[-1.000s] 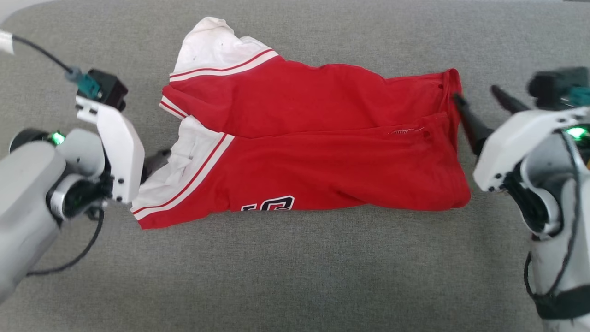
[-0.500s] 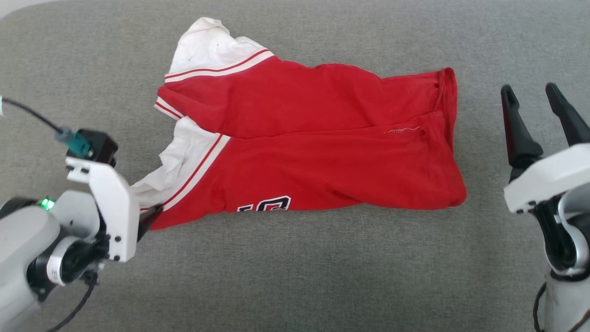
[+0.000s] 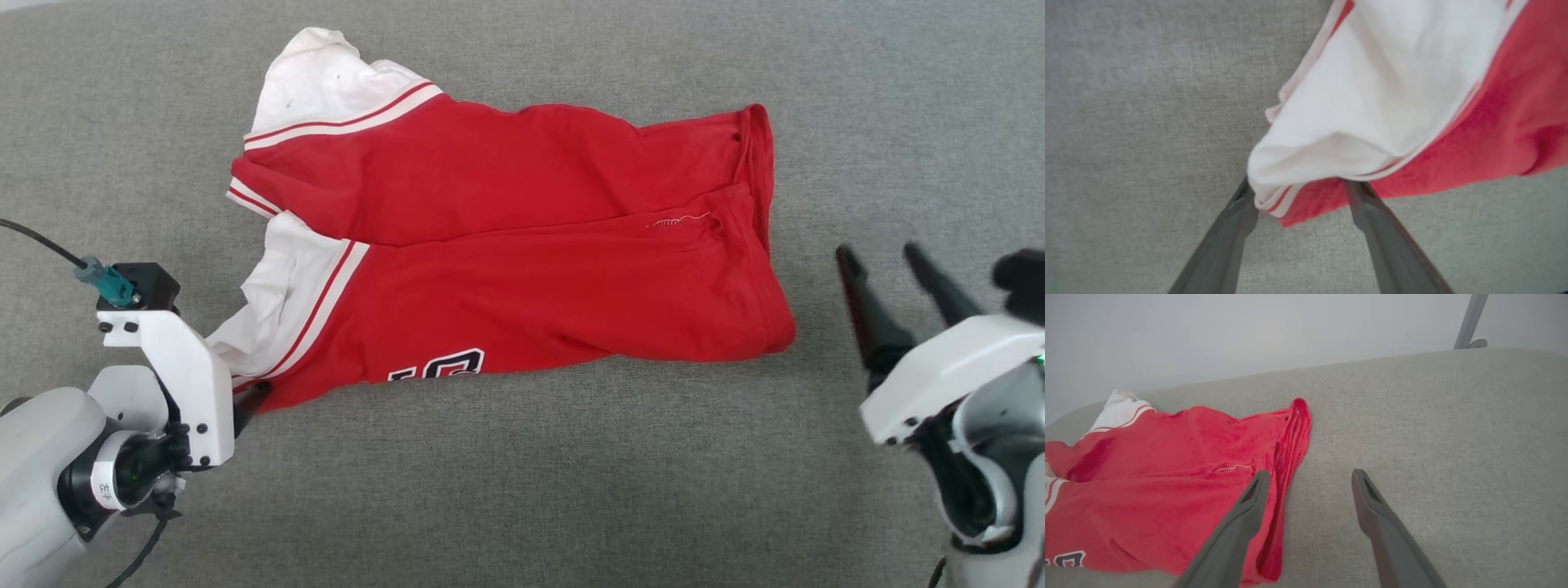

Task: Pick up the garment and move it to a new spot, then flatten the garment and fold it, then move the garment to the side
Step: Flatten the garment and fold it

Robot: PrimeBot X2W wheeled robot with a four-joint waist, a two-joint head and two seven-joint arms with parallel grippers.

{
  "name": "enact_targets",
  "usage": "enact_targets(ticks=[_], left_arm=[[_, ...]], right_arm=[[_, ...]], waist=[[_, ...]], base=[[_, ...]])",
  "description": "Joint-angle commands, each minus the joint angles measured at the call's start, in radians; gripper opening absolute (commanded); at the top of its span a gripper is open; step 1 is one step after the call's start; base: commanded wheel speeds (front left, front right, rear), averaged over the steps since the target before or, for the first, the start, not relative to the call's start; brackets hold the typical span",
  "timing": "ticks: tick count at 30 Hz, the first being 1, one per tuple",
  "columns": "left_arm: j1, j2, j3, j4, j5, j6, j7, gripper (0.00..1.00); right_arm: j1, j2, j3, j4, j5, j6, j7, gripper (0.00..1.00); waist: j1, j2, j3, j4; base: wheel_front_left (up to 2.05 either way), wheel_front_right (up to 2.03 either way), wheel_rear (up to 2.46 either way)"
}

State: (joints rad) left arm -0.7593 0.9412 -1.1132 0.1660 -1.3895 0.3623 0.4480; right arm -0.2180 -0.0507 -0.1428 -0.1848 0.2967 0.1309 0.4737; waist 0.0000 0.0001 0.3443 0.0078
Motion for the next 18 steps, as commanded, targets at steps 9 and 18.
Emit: enact_targets(ticks=[9, 18], left_arm=[[0.021, -0.074, -0.031, 0.106, 0.002, -0.094, -0.008, 0.0], [-0.006, -0.128, -0.041, 0.145, 0.024, -0.137, -0.012, 0.0]], right_arm=[[0.032, 0.0, 0.069, 0.078, 0.008, 0.0, 0.209, 1.0], [-0.063, 0.0, 0.091, 0.196, -0.027, 0.0, 0.302, 1.0]], waist=[[0.0, -0.0001, 0.0, 0.014], [0.0, -0.0001, 0.01, 0.053]], base=[[0.0, 0.0, 0.0], [0.0, 0.0, 0.0]])
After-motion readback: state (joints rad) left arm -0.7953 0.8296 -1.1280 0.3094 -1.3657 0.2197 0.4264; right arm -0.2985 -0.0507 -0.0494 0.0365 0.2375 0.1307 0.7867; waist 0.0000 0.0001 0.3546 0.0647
